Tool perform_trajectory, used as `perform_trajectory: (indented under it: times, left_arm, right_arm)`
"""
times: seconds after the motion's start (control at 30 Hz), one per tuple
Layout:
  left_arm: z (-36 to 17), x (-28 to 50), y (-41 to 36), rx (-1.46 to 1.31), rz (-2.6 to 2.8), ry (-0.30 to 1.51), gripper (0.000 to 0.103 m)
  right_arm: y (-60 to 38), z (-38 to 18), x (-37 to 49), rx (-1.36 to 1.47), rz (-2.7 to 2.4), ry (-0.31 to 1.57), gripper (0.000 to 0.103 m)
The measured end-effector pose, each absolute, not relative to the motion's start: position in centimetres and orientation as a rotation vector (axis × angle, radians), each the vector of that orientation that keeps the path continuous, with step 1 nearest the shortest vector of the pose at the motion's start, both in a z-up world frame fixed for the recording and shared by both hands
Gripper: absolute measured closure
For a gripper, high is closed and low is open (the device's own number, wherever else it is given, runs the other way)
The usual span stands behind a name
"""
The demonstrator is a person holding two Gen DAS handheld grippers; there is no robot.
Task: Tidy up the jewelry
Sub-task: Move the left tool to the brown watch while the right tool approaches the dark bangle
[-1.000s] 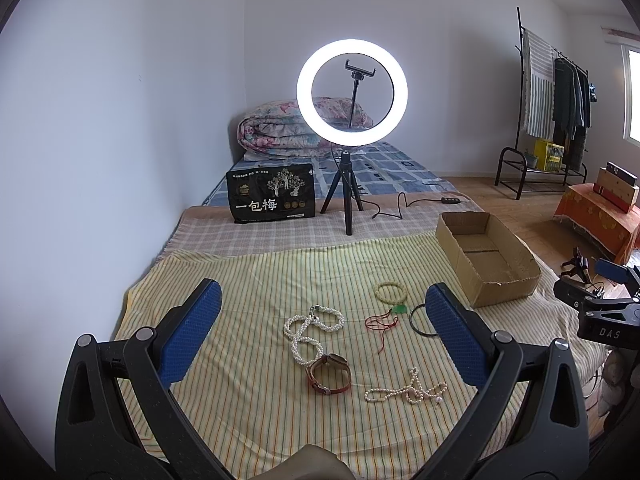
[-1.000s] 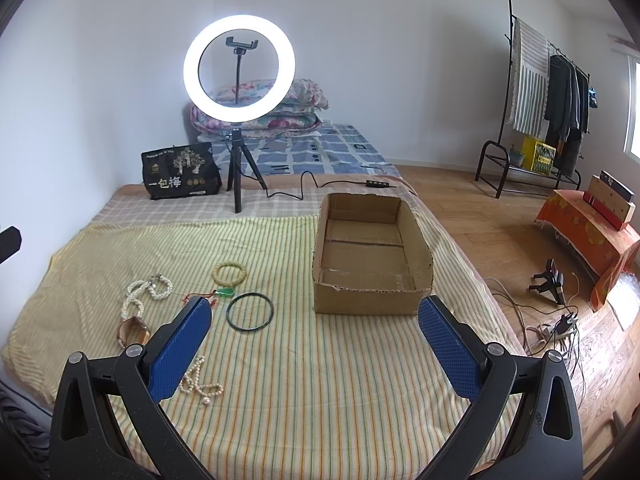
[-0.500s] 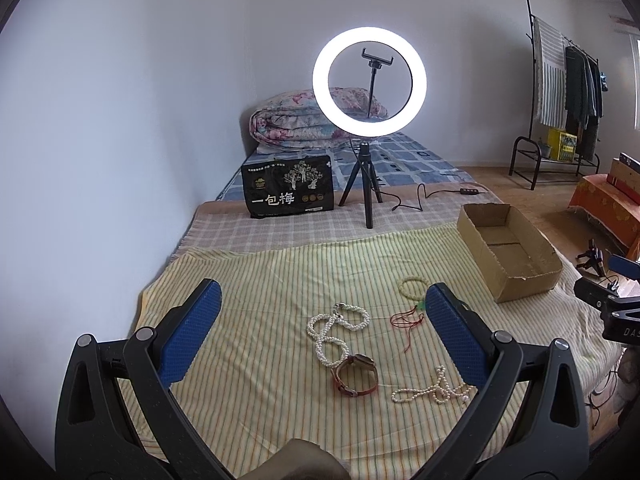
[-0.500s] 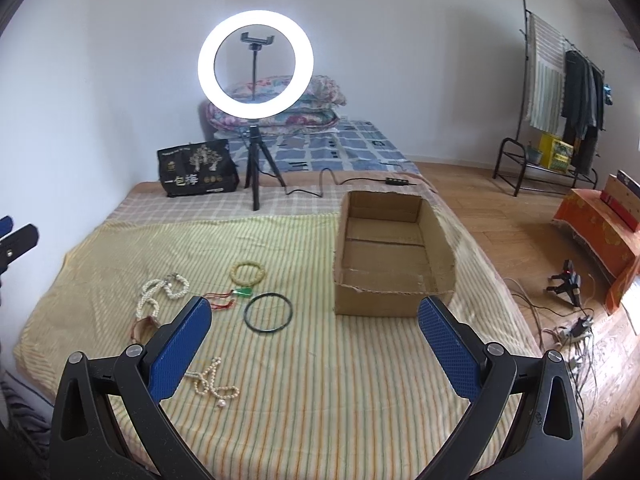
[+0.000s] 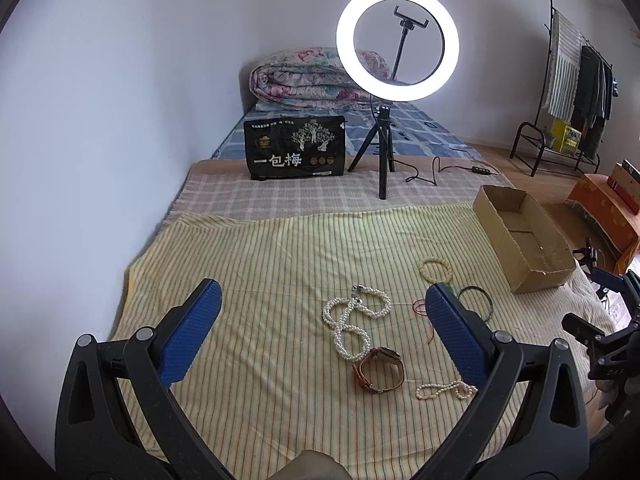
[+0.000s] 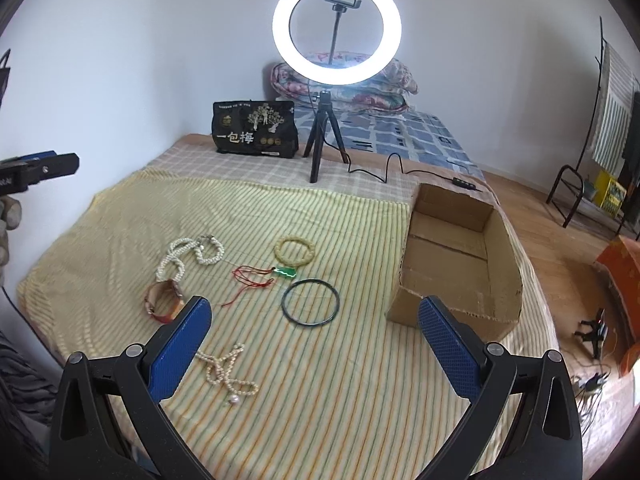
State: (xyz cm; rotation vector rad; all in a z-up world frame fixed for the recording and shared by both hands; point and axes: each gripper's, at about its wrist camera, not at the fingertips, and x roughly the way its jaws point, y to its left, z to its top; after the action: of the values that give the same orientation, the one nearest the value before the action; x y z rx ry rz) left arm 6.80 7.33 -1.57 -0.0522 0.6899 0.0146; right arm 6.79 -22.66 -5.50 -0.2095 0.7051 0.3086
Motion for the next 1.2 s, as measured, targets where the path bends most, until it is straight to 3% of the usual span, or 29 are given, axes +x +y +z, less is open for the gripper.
perform_trajectory:
  times: [0.4, 0.43, 0.5, 0.67, 0.7, 0.77, 0.87, 1.0, 1.2]
  left_arm:
    - [-10.1, 9.3, 7.3, -0.204, -0.091, 1.045, 0.044]
    - [-10.6, 9.4, 7.3, -0.217, -0.087, 1.067, 0.044]
    - [-11.6, 9.6, 7.3, -0.244, -0.083, 1.108, 0.048]
    - [-13.0, 10.1, 6.7, -0.258, -0.094, 1.17, 0.055]
    - [-13.2, 10.1, 6.6, -0.257, -0.099, 1.178, 0.057]
    - [-13.7, 10.5, 6.2, -0.265, -0.112, 1.197, 0.061]
    - [-14.2, 10.9, 6.0, -0.296, -0.126, 1.221, 0.065]
    - [-15.2, 11.4, 5.7, -0.316, -0.124, 1.261, 0.066]
    - [-17.1, 11.7, 5.8, -0.346, -0.103, 1.316, 0.069]
  right_arm:
    - [-20.0, -11.7, 10.4, -0.401, 0.499, 0.874, 0.006]
    - [-19.7, -12.1, 10.7, -0.412, 0.526, 0.891, 0.007]
    - [-19.0, -12.8, 11.2, -0.435, 0.566, 0.915, 0.02]
    - [-18.5, -14.2, 13.9, -0.41, 0.597, 1.008, 0.032]
    - [-18.4, -14.4, 14.3, -0.402, 0.601, 1.024, 0.041]
    - [-18.4, -15.0, 15.3, -0.381, 0.614, 1.075, 0.05]
    - [-17.9, -15.7, 16.1, -0.389, 0.625, 1.109, 0.053]
    - [-17.6, -16.5, 16.6, -0.413, 0.63, 1.141, 0.064]
    - [-17.2, -17.2, 17.5, -0.414, 0.632, 1.169, 0.07]
